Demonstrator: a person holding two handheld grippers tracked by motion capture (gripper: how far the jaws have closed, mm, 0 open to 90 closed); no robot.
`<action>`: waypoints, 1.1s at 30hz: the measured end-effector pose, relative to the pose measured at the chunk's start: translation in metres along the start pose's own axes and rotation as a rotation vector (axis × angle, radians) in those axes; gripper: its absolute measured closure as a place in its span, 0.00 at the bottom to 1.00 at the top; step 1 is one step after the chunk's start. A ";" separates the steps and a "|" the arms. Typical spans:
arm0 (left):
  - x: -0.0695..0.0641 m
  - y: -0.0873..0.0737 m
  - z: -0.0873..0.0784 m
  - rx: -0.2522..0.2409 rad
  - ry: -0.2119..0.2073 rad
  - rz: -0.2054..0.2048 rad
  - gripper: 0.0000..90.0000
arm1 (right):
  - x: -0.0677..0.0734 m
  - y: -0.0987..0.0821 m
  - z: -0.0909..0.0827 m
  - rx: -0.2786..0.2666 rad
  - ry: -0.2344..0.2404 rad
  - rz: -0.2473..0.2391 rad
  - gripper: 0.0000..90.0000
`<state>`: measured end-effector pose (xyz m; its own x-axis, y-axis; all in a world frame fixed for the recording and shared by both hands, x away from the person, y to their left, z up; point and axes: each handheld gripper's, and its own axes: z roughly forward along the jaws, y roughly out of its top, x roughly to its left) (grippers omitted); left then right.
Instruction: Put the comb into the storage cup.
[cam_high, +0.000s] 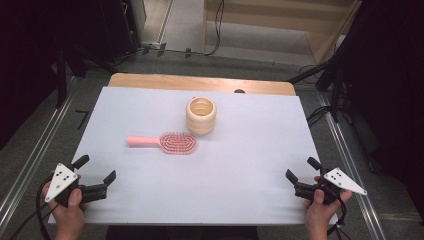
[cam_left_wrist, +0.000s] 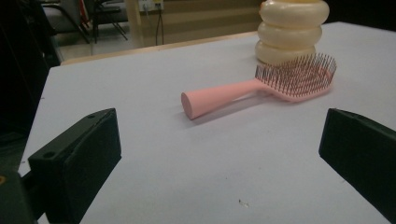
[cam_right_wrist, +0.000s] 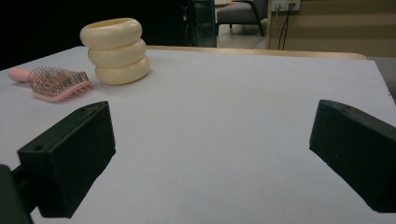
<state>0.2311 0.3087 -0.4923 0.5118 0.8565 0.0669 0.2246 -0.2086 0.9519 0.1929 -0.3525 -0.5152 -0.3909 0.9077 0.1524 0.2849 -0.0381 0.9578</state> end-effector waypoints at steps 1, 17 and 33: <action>-0.002 0.001 0.001 0.009 0.002 0.018 0.00 | 0.000 0.000 0.000 0.000 -0.003 -0.004 0.00; -0.005 0.032 0.012 0.022 -0.045 -0.021 0.00 | 0.000 -0.002 -0.001 -0.013 -0.011 0.000 0.00; -0.010 0.079 0.040 0.060 -0.146 0.052 0.00 | 0.002 -0.003 0.002 -0.002 0.014 -0.018 0.00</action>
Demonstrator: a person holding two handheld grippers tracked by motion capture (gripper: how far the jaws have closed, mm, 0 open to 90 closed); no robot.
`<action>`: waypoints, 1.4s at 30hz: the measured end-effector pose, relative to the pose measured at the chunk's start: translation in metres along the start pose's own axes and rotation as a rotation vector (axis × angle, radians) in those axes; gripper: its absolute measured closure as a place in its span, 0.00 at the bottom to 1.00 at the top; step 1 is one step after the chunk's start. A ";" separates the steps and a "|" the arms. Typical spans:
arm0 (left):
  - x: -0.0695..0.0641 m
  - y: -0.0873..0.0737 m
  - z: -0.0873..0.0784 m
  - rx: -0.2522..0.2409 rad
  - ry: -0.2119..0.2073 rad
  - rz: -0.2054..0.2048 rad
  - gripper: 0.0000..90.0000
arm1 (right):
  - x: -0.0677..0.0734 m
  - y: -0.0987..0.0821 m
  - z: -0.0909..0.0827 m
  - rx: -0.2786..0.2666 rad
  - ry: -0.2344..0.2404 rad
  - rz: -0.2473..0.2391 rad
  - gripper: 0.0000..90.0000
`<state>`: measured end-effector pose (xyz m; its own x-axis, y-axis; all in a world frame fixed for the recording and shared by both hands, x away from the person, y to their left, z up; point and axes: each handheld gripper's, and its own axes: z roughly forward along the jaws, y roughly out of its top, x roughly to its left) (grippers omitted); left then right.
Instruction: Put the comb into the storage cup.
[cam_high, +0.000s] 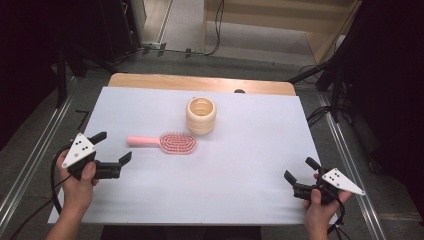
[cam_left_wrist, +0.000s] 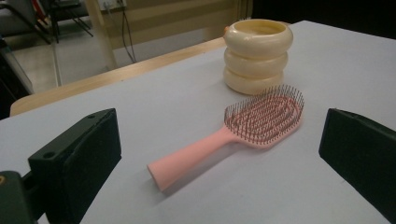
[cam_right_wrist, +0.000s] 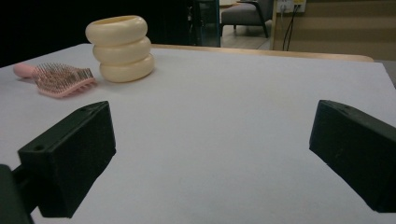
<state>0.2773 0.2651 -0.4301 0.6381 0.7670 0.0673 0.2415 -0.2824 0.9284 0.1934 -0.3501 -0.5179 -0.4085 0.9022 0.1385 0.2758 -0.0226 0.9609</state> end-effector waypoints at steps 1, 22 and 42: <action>0.002 0.004 0.004 0.001 -0.030 -0.012 0.00 | 0.001 0.000 0.001 0.006 -0.002 -0.001 0.00; 0.009 0.034 0.036 0.070 -0.138 0.015 0.00 | 0.003 0.000 0.004 0.026 -0.009 -0.022 0.00; 0.018 0.041 0.075 0.221 -0.248 0.117 0.00 | 0.003 0.000 0.004 0.026 -0.009 -0.030 0.00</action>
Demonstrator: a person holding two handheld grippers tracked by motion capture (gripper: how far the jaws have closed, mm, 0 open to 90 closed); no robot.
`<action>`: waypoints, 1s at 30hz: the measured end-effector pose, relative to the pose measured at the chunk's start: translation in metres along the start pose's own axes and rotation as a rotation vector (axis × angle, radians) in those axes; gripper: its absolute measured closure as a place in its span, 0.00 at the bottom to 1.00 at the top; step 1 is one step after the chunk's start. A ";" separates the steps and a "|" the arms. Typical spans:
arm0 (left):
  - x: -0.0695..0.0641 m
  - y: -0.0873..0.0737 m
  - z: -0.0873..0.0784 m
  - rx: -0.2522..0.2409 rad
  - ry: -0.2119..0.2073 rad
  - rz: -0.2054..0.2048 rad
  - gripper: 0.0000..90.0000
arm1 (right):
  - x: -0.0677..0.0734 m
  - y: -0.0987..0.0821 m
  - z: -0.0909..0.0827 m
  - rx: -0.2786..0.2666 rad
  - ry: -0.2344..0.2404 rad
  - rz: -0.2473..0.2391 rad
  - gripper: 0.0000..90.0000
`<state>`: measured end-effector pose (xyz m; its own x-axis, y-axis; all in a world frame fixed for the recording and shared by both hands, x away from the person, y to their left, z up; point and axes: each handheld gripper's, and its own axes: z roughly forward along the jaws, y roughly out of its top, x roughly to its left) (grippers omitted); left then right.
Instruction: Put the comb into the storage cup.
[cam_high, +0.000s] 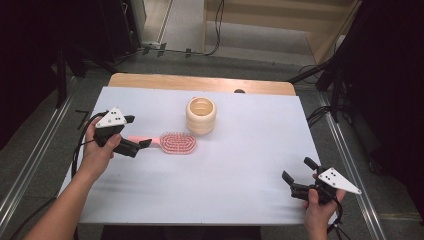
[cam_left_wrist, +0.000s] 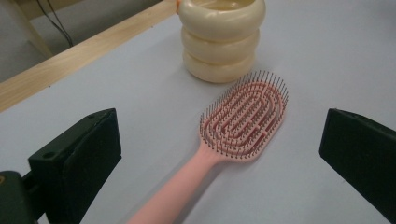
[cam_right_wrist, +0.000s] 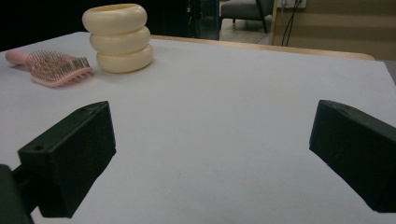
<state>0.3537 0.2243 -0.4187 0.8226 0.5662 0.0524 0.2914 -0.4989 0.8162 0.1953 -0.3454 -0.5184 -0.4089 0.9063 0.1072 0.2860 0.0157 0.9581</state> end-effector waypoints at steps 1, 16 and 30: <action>0.001 0.000 0.002 0.010 -0.001 0.009 0.00 | 0.000 0.000 0.000 0.000 0.000 -0.001 0.00; 0.009 0.002 0.028 0.116 -0.056 0.073 0.00 | 0.001 0.000 0.001 0.006 0.008 -0.009 0.00; 0.019 0.006 0.050 0.233 -0.115 0.149 0.00 | 0.001 0.000 0.001 0.010 0.012 -0.017 0.00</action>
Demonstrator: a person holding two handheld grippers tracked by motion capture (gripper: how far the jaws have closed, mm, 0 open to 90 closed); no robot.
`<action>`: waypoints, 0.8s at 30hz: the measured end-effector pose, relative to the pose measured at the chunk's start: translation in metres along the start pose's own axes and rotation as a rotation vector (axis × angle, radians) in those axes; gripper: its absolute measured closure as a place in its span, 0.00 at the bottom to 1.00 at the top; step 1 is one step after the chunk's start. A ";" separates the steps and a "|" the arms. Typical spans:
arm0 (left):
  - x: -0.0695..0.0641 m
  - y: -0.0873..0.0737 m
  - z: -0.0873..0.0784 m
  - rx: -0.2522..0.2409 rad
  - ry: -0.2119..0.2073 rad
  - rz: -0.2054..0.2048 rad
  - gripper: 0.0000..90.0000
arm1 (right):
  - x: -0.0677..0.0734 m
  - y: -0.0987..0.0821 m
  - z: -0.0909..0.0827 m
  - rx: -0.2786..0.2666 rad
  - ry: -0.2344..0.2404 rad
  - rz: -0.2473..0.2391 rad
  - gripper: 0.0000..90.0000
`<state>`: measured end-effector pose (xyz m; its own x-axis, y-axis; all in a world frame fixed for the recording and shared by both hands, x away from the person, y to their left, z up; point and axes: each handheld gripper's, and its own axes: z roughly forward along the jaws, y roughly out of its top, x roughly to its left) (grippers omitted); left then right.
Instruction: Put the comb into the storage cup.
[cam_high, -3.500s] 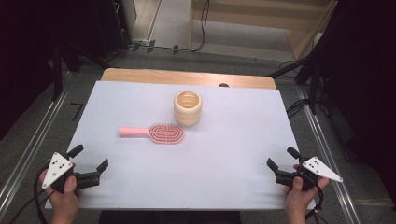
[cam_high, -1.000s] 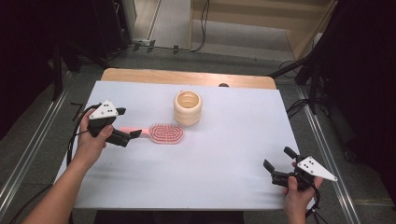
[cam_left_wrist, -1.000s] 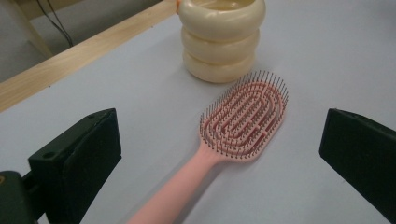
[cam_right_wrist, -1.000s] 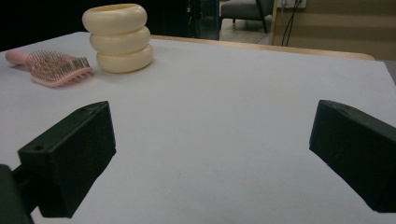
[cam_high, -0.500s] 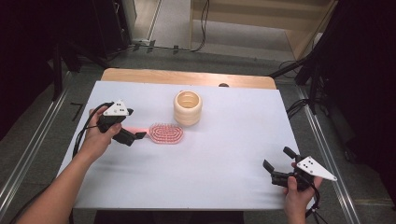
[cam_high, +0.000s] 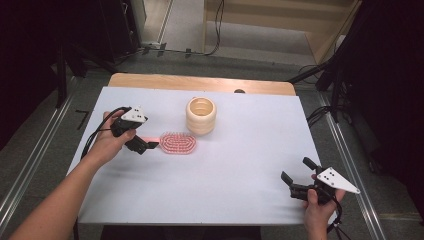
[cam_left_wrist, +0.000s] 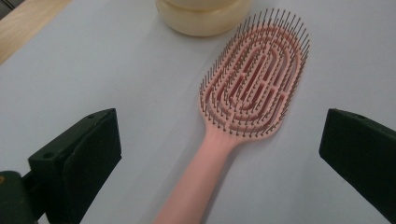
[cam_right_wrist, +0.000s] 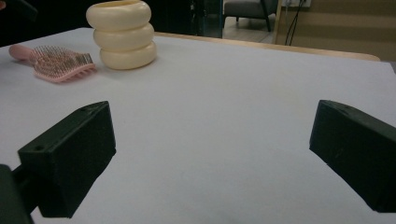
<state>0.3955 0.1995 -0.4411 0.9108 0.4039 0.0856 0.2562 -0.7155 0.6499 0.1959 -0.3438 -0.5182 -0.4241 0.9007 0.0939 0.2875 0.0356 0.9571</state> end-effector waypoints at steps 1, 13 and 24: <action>0.001 0.001 0.002 0.009 -0.012 0.004 0.00 | 0.000 0.000 0.000 -0.001 -0.001 0.001 0.00; 0.007 0.007 0.020 0.140 -0.051 0.108 0.00 | 0.000 0.000 0.000 0.000 0.001 -0.004 0.00; 0.011 0.002 0.036 0.210 -0.042 0.161 0.07 | 0.001 0.000 0.001 0.005 0.004 -0.009 0.00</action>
<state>0.4177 0.1815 -0.4659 0.9568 0.2542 0.1413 0.1641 -0.8731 0.4591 0.1962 -0.3428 -0.5180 -0.4299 0.8988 0.0862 0.2881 0.0460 0.9565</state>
